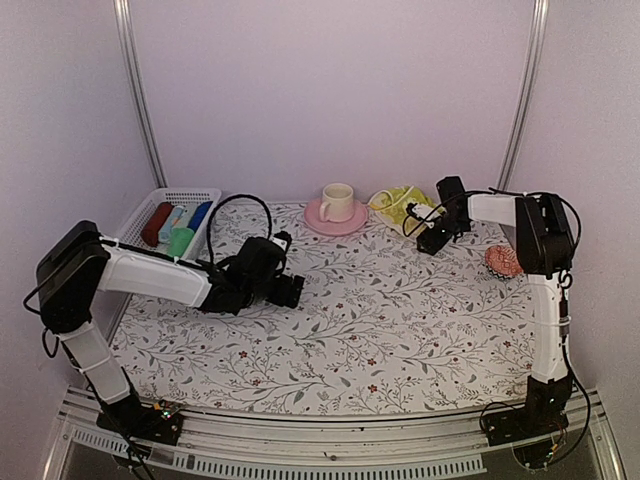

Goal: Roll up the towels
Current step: Pick up the towel from the corner of the board.

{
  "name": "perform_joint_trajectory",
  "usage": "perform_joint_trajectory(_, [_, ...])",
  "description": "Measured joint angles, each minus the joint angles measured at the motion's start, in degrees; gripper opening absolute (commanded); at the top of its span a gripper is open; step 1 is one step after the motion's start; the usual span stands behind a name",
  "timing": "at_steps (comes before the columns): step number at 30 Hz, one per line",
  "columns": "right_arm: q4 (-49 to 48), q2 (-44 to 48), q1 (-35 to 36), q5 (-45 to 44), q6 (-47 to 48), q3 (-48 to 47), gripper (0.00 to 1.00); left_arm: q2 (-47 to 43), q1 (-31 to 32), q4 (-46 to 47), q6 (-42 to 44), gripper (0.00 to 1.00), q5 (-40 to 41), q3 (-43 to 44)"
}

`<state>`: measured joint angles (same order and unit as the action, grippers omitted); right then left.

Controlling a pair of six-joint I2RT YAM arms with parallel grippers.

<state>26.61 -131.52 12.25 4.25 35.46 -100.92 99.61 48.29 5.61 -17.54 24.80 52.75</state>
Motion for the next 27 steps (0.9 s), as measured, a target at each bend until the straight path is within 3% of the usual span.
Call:
perform_joint_trajectory(4, [1.75, -1.20, -0.92, 2.75, -0.39, -1.16, 0.69, -2.29, 0.00, 1.44, 0.00, 0.97, -0.11, -1.18])
perform_joint_trajectory(13, [3.54, -3.96, -2.21, 7.80, -1.40, -4.52, 0.46, -4.20, 0.00, 3.56, 0.00, 0.97, -0.13, -2.43])
perform_joint_trajectory(16, [4.00, -4.39, -2.43, 9.01, -1.55, -5.05, 0.31, -4.52, 0.00, 3.89, 0.00, 0.97, -0.13, -2.73])
perform_joint_trajectory(18, [4.39, -4.74, -2.51, 9.88, -1.60, -5.57, 0.10, -4.57, 0.00, 4.17, 0.02, 0.97, -0.15, -2.93])
perform_joint_trajectory(19, [4.46, -4.83, -2.54, 10.27, -1.64, -5.64, 0.05, -4.61, 0.00, 4.22, 0.02, 0.97, -0.15, -3.04])
perform_joint_trajectory(27, [5.44, -4.85, -2.82, 11.85, -1.38, -6.05, 0.02, -4.87, 0.00, 4.72, 0.00, 0.97, -0.52, -3.10])
